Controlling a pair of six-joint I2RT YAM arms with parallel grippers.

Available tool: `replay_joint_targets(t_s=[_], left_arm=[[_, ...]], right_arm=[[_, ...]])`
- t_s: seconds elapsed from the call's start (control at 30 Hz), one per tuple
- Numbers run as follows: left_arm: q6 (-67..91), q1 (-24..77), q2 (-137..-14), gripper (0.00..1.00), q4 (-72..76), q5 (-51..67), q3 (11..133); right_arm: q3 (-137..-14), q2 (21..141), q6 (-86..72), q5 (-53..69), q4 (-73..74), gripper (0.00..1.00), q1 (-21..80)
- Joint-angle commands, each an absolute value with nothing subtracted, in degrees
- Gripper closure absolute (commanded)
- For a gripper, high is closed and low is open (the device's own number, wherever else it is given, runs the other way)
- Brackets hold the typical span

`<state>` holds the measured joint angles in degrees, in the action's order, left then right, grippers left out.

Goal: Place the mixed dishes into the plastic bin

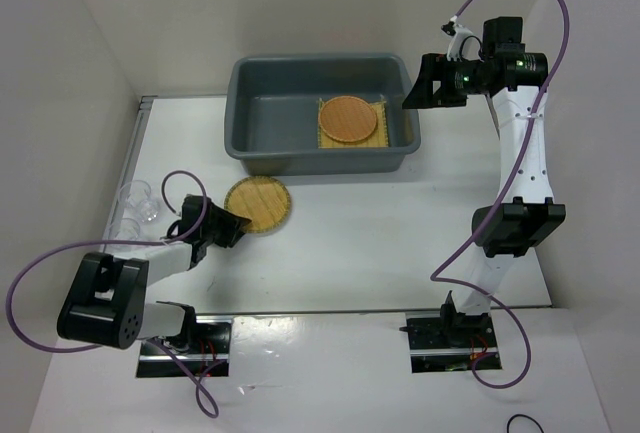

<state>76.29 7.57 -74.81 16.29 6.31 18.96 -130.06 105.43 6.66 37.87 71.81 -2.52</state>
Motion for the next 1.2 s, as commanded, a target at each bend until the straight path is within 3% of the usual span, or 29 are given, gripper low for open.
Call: replay_joint_targets(t_s=[0.0, 0.37, 0.57, 0.73, 0.83, 0.93, 0.97, 1.07, 1.17], left_arm=[[74.36, 7.82, -76.11, 0.56, 16.79, 5.54, 21.17], [78.04, 8.35, -75.16, 0.48, 17.49, 2.03, 26.81], [79.54, 8.35, -73.04, 0.37, 19.68, 0.09, 24.43], [80.07, 8.35, -76.28, 0.37, 22.23, 1.14, 24.96], [80.07, 8.35, -78.48, 0.43, 23.55, 2.98, 26.10], [78.84, 8.35, -80.33, 0.56, 24.87, 4.83, 27.42], [78.84, 8.87, -80.33, 0.66, 24.87, 4.83, 27.42], [78.84, 8.88, -80.33, 0.81, 22.70, 5.36, 28.47], [78.22, 8.88, -79.81, 0.87, 19.61, 6.94, 29.79]], right_arm=[[-131.31, 104.24, 6.15, 37.53, 70.93, 0.16, -2.90], [-131.31, 103.71, 6.15, 37.53, 70.93, 0.16, -3.43], [-131.31, 103.71, 6.15, 37.53, 70.93, 0.16, -3.96], [-130.78, 103.18, 6.15, 37.53, 70.93, 0.16, -3.96], [-130.78, 103.18, 6.15, 37.53, 70.93, 0.16, -3.96], [-130.78, 102.66, 6.15, 37.53, 70.93, 0.16, -3.96], [-130.78, 102.66, 6.15, 38.05, 70.93, 0.16, -3.96], [-130.78, 102.13, 6.15, 38.06, 70.93, 0.16, -3.96], [-131.31, 102.13, 4.83, 39.72, 70.93, 0.16, -4.48]])
